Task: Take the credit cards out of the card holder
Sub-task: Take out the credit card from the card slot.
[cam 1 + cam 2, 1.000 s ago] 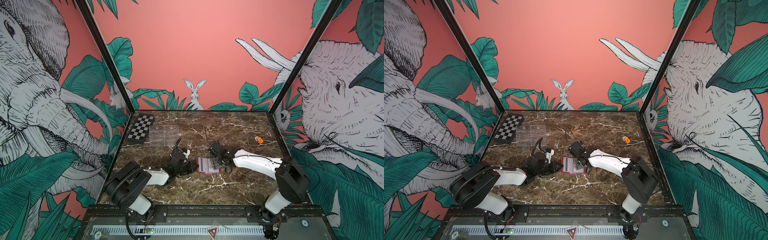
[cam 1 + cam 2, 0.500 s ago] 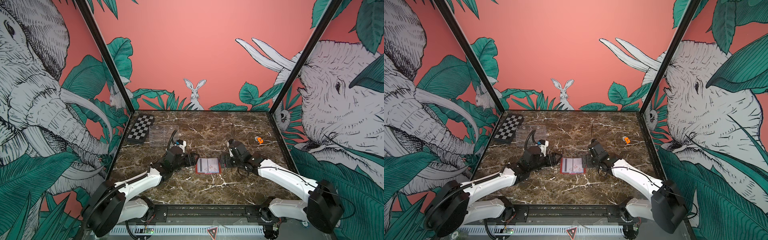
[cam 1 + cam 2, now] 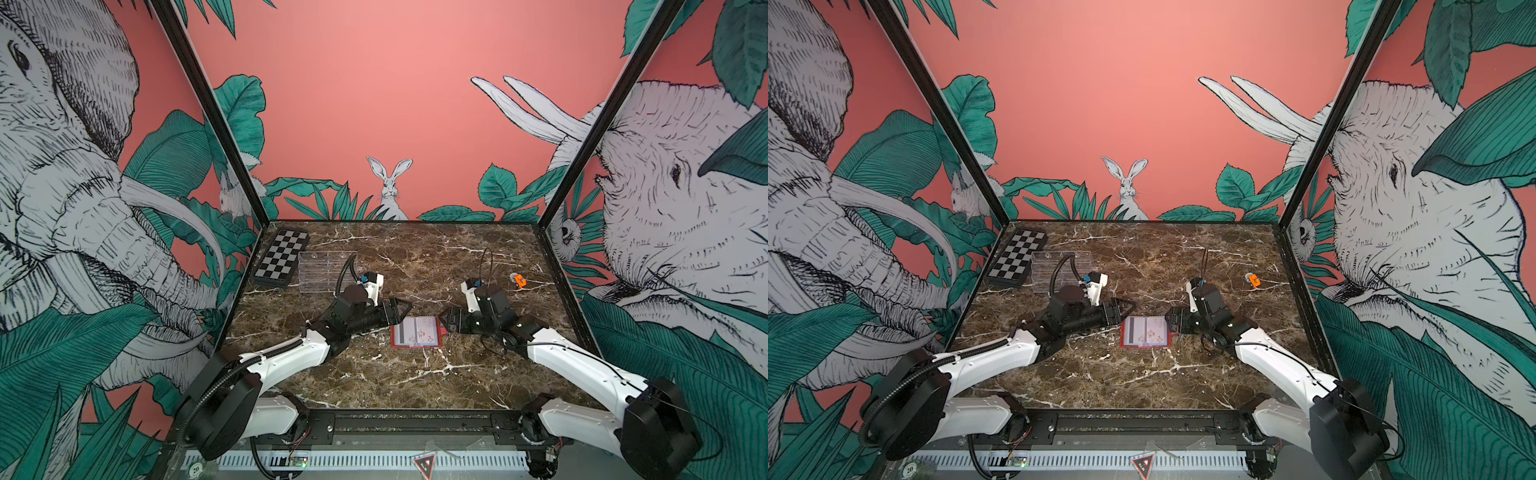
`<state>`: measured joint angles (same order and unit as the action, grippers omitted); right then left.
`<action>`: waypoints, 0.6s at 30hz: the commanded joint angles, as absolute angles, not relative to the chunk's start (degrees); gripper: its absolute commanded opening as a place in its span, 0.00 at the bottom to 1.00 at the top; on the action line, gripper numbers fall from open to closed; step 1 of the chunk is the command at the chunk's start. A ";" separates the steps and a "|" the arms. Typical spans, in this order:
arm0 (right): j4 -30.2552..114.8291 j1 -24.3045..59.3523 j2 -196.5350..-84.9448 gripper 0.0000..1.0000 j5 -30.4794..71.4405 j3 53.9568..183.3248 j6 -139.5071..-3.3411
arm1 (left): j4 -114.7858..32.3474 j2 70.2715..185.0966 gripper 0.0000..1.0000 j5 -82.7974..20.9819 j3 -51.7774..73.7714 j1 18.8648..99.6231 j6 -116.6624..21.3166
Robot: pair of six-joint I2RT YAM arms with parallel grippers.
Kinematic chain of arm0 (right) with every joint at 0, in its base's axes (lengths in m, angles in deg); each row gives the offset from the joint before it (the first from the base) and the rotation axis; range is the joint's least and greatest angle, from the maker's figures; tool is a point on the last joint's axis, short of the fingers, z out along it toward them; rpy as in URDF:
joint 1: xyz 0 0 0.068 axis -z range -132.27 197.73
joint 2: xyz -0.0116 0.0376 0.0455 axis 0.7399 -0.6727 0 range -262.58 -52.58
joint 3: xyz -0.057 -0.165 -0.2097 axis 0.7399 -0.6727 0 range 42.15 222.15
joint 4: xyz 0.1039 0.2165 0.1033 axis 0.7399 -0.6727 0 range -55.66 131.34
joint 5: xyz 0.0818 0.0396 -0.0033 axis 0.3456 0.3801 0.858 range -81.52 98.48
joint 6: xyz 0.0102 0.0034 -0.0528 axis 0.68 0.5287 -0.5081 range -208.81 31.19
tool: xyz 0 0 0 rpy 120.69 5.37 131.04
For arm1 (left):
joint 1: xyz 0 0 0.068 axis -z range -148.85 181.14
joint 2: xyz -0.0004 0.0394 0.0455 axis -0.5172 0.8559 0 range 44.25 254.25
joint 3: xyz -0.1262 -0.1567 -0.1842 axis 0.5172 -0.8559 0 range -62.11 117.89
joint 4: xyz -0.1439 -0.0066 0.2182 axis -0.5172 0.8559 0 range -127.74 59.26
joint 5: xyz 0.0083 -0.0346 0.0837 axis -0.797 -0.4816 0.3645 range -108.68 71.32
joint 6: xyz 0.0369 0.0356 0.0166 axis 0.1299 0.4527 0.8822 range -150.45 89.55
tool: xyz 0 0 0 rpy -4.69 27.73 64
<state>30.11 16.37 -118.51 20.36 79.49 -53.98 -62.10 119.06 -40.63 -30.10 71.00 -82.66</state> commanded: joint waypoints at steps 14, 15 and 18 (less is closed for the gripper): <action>48.08 17.40 -130.52 0.11 32.10 77.15 -48.43 | -70.57 126.41 0.43 -44.69 -32.27 74.43 -90.80; 48.32 17.40 -131.21 0.10 32.03 77.11 -48.47 | -70.92 126.95 0.42 -44.94 -32.28 74.49 -90.87; 48.39 17.41 -133.19 0.08 31.67 77.22 -48.88 | -72.15 129.11 0.42 -45.81 -32.05 74.75 -91.53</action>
